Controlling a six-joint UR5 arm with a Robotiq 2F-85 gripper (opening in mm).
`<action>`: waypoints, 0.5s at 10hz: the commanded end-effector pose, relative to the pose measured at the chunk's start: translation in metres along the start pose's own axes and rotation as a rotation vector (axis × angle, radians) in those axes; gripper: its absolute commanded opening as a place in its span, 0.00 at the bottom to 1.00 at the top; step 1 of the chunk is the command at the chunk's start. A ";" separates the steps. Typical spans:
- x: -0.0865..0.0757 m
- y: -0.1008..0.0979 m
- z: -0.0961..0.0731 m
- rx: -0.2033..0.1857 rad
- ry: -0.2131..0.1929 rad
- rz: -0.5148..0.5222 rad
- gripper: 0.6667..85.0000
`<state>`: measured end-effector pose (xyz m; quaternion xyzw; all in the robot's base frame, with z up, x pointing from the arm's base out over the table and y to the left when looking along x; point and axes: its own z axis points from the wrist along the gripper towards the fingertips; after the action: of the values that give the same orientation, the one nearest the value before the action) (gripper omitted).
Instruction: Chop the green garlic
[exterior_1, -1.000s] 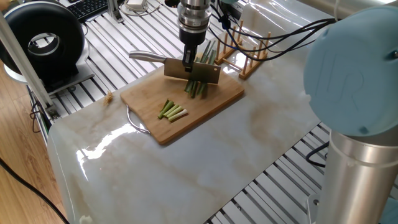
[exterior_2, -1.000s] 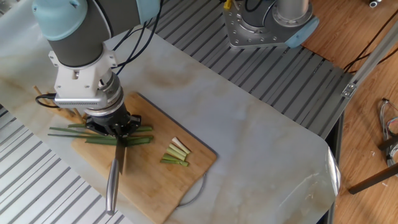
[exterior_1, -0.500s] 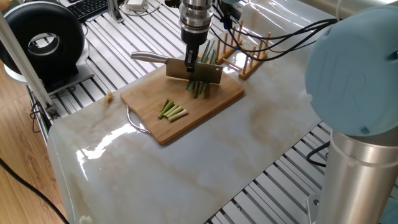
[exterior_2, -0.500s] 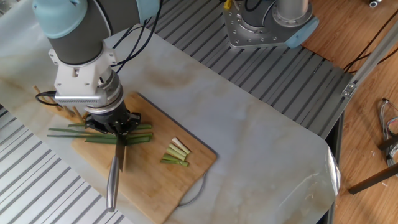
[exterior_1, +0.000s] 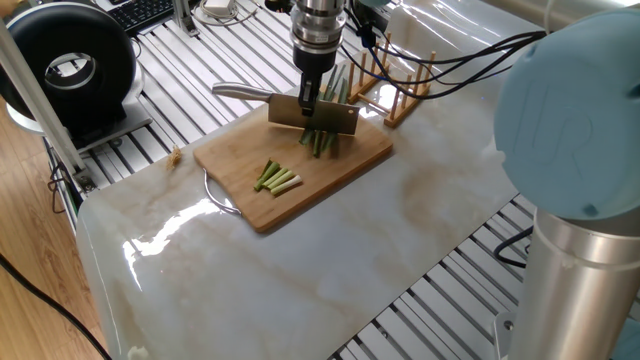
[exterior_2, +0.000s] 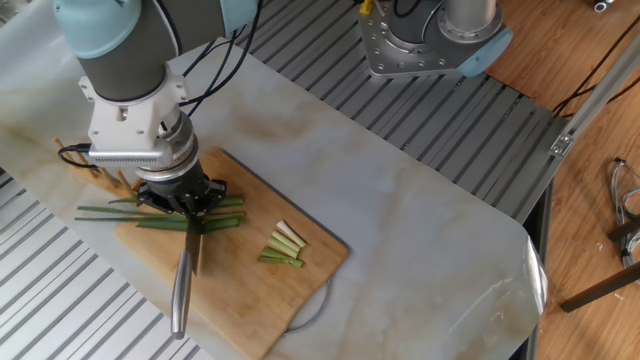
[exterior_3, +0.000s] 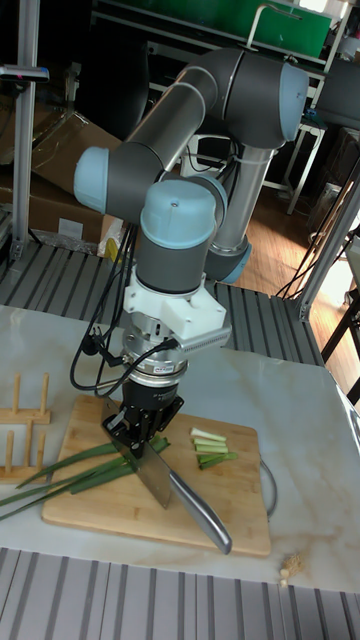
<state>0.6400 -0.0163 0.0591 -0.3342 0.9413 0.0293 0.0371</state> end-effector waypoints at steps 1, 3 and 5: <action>-0.003 0.000 -0.001 -0.006 -0.017 0.006 0.01; -0.002 -0.001 -0.002 0.000 -0.013 0.004 0.01; 0.001 -0.004 -0.002 0.007 -0.007 0.001 0.01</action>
<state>0.6407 -0.0180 0.0593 -0.3354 0.9409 0.0267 0.0391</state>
